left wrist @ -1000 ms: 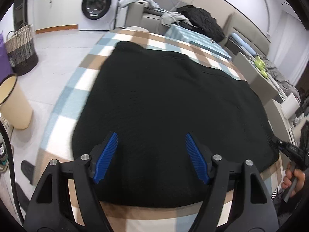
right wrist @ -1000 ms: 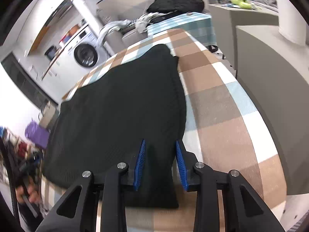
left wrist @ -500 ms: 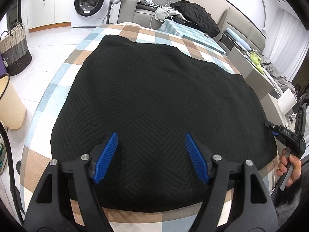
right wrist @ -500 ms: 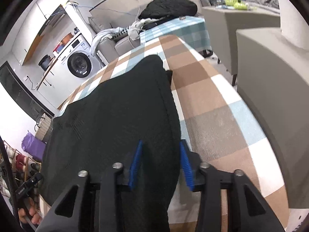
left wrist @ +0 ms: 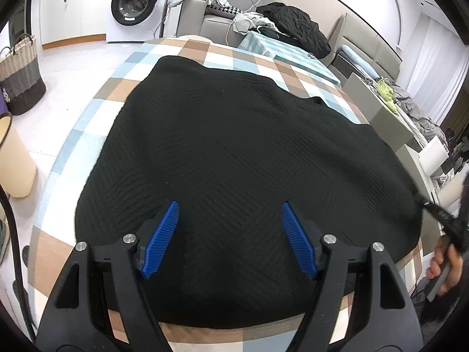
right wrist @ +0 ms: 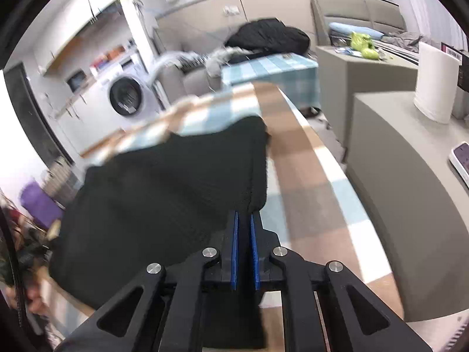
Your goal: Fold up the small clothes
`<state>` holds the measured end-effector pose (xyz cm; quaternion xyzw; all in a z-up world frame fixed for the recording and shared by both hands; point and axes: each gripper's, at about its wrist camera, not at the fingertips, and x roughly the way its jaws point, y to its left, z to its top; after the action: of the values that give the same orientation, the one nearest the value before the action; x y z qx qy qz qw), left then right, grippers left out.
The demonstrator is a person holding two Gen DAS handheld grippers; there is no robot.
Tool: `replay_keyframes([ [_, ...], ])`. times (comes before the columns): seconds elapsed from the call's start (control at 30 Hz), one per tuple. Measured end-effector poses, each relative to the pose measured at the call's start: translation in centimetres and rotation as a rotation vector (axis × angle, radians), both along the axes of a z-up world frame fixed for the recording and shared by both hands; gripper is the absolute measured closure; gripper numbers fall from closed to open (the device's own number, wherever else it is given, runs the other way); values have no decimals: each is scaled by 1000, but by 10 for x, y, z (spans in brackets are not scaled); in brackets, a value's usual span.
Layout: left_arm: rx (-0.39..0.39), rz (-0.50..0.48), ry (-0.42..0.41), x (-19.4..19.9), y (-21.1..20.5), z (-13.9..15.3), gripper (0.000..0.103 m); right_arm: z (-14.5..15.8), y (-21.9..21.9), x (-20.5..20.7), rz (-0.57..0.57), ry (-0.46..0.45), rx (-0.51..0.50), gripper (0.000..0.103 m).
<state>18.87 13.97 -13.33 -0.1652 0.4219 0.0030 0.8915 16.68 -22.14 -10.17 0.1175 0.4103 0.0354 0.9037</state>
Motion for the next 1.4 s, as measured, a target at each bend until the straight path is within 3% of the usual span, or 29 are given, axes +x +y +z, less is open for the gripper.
replay_keyframes([
  [0.13,17,-38,1,-1,-7,1,33,-29,-8,21,-45,124,9,85],
  [0.27,13,-60,-10,-10,-10,2,33,-33,-21,5,-33,143,152,63],
  [0.4,-10,-99,-2,-6,-15,-2,33,-31,-16,-22,9,137,126,62],
  [0.53,18,-145,10,-1,-28,-5,33,-31,-3,-33,15,155,-58,62],
  [0.67,-13,-182,-18,-3,-42,1,33,-11,5,-42,58,54,-32,62],
  [0.87,12,-266,-31,4,-88,-6,33,-10,66,-21,195,35,-35,61],
  [1.0,119,-254,16,-2,-103,-19,33,-26,106,-6,284,63,-105,56],
  [1.1,134,-225,30,-17,-89,-21,33,-35,107,-8,299,64,-155,55],
  [1.2,106,-164,52,-39,-62,-19,33,-37,93,-15,269,68,-177,53],
  [1.4,-47,55,78,-92,1,-9,33,-18,85,-16,262,23,-41,46],
])
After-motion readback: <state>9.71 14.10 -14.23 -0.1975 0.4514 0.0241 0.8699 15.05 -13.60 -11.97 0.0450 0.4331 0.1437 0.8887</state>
